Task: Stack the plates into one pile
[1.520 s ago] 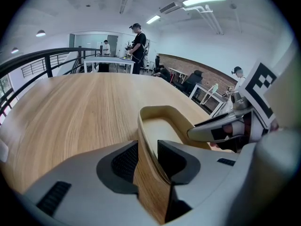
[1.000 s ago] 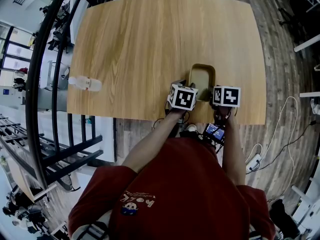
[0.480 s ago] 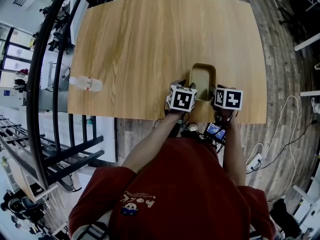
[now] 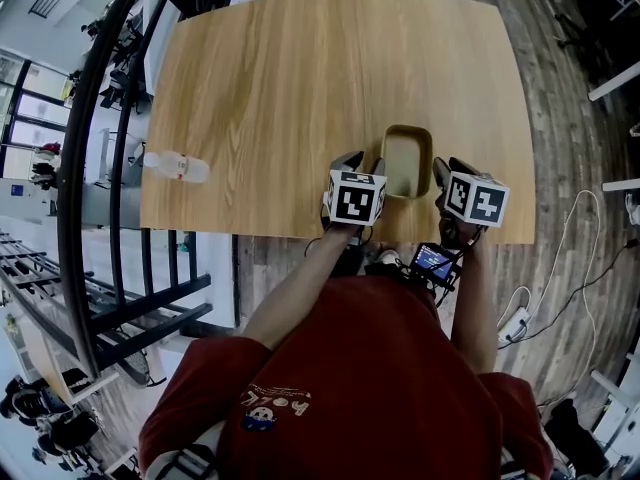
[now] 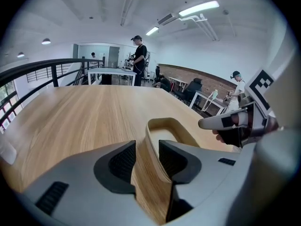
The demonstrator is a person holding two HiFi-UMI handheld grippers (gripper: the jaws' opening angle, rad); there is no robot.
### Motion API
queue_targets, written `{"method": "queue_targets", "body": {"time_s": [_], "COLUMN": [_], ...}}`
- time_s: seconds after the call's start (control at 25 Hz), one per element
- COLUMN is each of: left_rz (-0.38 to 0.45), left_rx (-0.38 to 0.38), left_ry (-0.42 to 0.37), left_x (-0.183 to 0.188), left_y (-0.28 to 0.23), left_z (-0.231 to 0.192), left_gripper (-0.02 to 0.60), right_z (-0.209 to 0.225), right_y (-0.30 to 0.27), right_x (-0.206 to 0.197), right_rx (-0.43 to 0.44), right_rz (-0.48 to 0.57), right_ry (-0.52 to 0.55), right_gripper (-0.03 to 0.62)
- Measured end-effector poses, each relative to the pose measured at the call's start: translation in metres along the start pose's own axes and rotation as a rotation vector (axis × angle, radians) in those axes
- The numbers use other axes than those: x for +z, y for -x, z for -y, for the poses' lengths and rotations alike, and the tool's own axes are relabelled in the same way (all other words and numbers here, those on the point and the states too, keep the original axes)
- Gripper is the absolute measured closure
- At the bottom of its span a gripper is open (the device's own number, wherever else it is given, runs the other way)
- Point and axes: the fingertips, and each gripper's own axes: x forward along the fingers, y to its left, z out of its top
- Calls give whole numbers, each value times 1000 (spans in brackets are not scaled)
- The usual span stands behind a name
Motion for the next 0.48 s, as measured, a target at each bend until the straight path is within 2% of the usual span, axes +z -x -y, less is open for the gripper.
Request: {"method": "queue_targets", "body": {"time_s": [0.24,0.48], "left_rz": [86,217], "left_rx": [54,110], "left_ry": [6,-6], "left_x": [23,55], "left_y": [29,69], "left_z": [-23,-49], "left_gripper": [431,431], "right_z": [-15,-40], "right_y": [19,38], "right_x": [34,66], "right_rx": [28,60], "right_rz": [108,208], "right_ry": [31,79], "right_gripper": [447,447]}}
